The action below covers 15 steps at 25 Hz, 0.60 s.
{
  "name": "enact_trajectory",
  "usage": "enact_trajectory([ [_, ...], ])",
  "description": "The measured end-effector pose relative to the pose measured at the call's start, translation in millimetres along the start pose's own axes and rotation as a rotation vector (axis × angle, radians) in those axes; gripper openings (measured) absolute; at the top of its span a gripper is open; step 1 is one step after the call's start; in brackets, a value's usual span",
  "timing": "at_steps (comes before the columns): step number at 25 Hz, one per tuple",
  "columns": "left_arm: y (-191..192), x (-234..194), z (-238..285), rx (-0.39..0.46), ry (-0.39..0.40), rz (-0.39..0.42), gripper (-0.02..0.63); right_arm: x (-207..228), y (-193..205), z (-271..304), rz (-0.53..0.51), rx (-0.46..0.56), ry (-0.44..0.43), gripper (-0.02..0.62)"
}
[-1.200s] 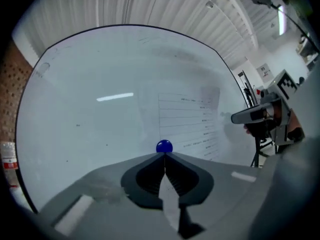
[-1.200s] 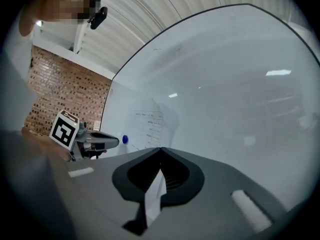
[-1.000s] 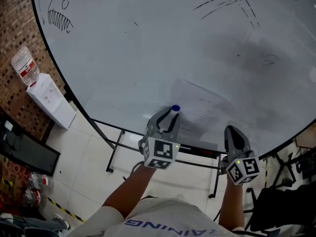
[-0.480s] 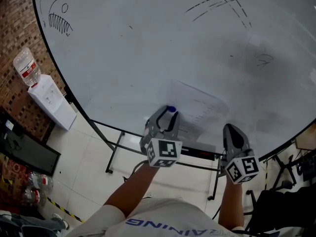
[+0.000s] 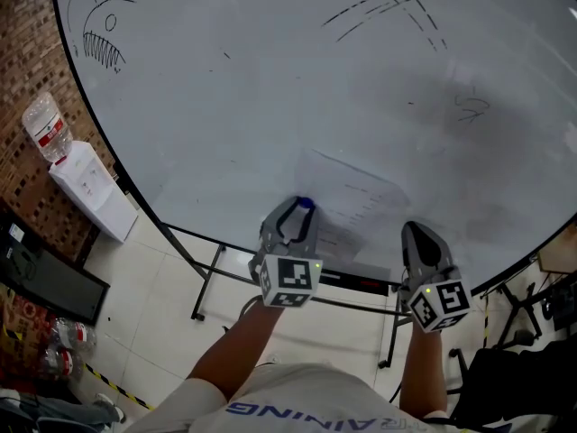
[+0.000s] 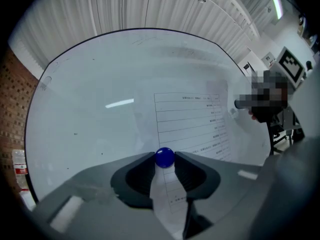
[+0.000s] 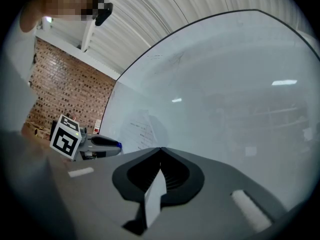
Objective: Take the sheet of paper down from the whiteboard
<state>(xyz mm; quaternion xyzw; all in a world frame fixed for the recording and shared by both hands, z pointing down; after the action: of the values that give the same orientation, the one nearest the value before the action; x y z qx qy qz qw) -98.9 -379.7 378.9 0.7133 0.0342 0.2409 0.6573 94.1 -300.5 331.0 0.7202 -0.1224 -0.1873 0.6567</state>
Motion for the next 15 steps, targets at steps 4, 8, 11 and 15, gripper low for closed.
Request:
enact_trajectory([
  [4,0,0,0,0.000,0.010,-0.004,0.132,-8,-11,7,-0.077,0.009,-0.024,0.103],
  [8,0,0,0,0.000,0.018,-0.007,0.132,-16,-28,16,-0.184,0.018,-0.031,0.146],
  [11,0,-1,0,-0.001,0.020,-0.012,0.132,-18,-34,23,-0.211,0.016,-0.025,0.146],
  [15,-1,-1,0,0.008,0.029,-0.027,0.132,-12,-36,26,-0.201,0.018,0.011,0.017],
])
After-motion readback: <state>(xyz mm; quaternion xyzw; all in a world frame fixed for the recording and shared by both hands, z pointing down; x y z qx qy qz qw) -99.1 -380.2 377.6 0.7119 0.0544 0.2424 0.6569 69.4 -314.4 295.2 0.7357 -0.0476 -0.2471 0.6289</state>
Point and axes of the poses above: the fingertips, and each gripper's own axes: z forward along the fingers, x to its right, y out of its underside, the point moved 2 cm from there along -z, backward along the fingers, and after that the axes turned 4 degrees about -y, right-handed, at the moved point
